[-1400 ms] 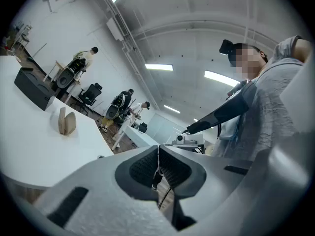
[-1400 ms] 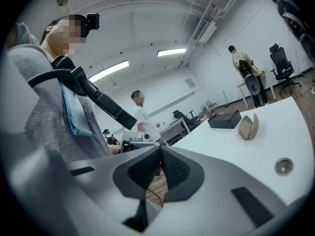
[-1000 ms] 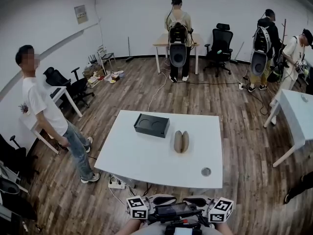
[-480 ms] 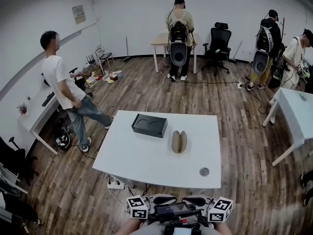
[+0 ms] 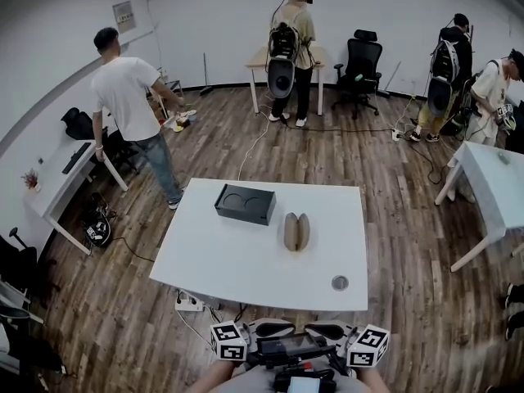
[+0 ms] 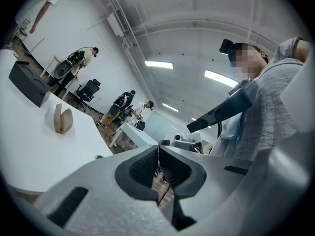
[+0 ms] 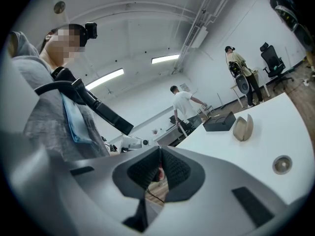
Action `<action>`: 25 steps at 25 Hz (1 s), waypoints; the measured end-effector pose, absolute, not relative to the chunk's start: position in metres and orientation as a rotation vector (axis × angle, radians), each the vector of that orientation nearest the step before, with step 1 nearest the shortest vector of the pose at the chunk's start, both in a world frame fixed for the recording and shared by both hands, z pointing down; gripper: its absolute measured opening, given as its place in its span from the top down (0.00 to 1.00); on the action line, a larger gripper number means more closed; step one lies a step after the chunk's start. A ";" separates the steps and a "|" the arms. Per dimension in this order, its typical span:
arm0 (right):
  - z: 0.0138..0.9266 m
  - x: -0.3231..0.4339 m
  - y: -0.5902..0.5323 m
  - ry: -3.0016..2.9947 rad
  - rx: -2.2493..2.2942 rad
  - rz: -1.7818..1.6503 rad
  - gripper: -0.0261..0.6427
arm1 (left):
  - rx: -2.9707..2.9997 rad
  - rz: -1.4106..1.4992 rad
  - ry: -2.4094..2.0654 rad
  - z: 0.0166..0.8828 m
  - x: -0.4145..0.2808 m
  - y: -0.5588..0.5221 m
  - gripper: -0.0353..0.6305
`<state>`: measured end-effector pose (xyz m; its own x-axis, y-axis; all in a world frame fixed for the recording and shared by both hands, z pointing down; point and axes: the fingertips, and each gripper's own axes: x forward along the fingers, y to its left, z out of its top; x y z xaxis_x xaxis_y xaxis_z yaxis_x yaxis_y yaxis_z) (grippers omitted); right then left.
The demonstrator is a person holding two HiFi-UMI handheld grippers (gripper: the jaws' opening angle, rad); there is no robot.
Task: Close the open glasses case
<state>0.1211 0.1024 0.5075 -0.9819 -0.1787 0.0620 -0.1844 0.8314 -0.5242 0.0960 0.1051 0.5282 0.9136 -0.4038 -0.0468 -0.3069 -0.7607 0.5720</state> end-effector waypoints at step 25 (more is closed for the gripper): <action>0.498 -0.007 0.002 -2.951 0.494 0.894 0.91 | 2.513 -0.197 -0.331 0.513 -0.031 -0.009 0.92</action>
<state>-0.0073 0.0017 0.4977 -0.9497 -0.2937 0.1089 -0.3047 0.7860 -0.5379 -0.0306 -0.0091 0.5135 0.9582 -0.2784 -0.0666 -0.1910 -0.7951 0.5756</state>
